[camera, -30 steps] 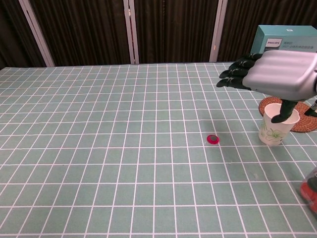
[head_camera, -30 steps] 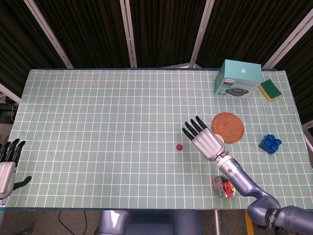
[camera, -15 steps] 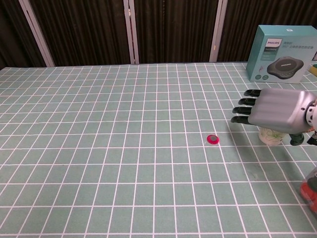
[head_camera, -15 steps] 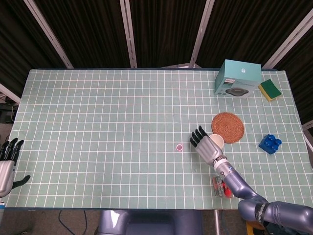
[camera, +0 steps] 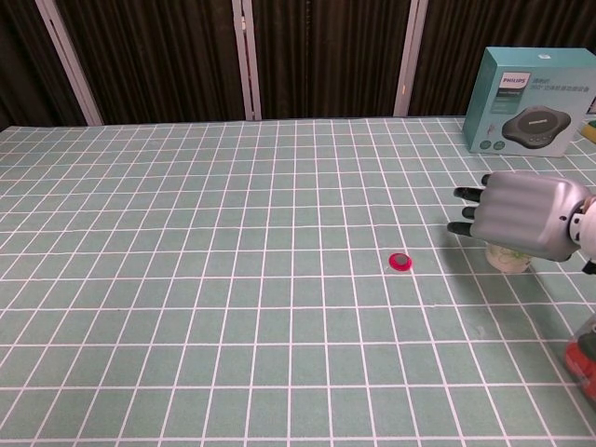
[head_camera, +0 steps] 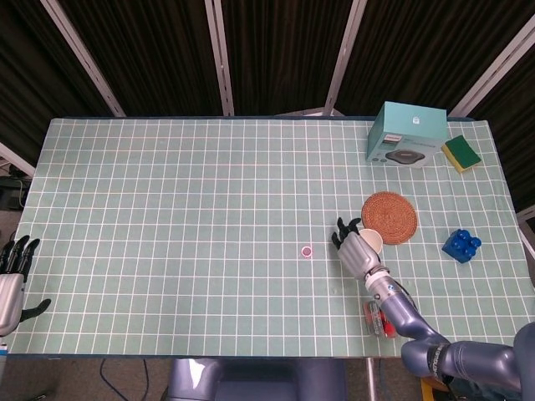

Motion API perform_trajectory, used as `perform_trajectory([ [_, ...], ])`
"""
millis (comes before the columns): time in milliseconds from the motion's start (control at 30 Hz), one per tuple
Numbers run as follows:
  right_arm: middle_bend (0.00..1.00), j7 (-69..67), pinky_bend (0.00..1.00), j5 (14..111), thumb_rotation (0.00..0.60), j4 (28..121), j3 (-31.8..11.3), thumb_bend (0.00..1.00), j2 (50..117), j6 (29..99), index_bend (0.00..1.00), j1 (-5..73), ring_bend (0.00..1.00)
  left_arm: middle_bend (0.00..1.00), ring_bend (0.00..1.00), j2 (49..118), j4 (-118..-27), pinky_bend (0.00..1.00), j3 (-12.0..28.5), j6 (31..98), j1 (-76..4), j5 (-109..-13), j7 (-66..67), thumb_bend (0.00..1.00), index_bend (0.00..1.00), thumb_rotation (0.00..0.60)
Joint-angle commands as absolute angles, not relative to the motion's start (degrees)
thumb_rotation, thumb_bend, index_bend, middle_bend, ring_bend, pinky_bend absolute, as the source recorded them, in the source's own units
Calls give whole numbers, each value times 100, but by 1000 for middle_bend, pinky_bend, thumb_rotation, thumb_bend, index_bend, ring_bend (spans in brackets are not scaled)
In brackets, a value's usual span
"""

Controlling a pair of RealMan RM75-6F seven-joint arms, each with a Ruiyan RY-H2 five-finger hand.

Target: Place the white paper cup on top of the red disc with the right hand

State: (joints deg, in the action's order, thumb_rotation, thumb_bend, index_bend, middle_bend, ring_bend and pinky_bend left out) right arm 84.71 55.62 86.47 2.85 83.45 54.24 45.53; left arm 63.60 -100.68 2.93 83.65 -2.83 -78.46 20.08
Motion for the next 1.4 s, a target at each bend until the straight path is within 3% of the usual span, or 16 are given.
perform_trajectory([
  [33,375,8288,430,5774,600,8533,346,346,8393,5490,223,4561,238,0,0,6363,-10070,0,287,8350,-291,-7828,2023,0,0,600],
  [167,418,7823,478,6313,600,8410,406,391,8328,5577,234,4566,289,0,0,6366,-10076,0,278,8331,-304,-7801,2048,0,0,600],
  [467,424,5505,458,7384,600,8610,174,387,7885,5639,235,4548,287,0,0,6345,-10103,0,254,8292,-328,-7755,2062,0,0,600],
  [667,429,2597,481,7609,600,8582,-180,404,7634,4842,235,4730,298,0,0,6334,-10142,0,225,8276,-340,-7753,2102,0,0,600],
  [833,430,1020,482,7969,600,8101,-166,412,7743,4502,235,4772,297,0,0,6326,-10165,0,221,8279,-345,-7727,2138,0,0,600],
  [1200,429,0,480,8301,600,7535,-46,410,7967,4291,235,4789,287,0,0,6325,-10171,0,200,8254,-366,-7715,2117,0,0,600],
  [1300,329,-81,402,8330,600,7537,-19,384,7952,4241,201,4794,182,0,0,6329,-10179,0,187,8228,-376,-7712,2123,0,0,600],
  [1400,90,-66,176,8270,600,7591,27,309,7879,4054,56,4822,20,0,0,6328,-10188,0,177,8230,-377,-7720,2134,0,0,600],
])
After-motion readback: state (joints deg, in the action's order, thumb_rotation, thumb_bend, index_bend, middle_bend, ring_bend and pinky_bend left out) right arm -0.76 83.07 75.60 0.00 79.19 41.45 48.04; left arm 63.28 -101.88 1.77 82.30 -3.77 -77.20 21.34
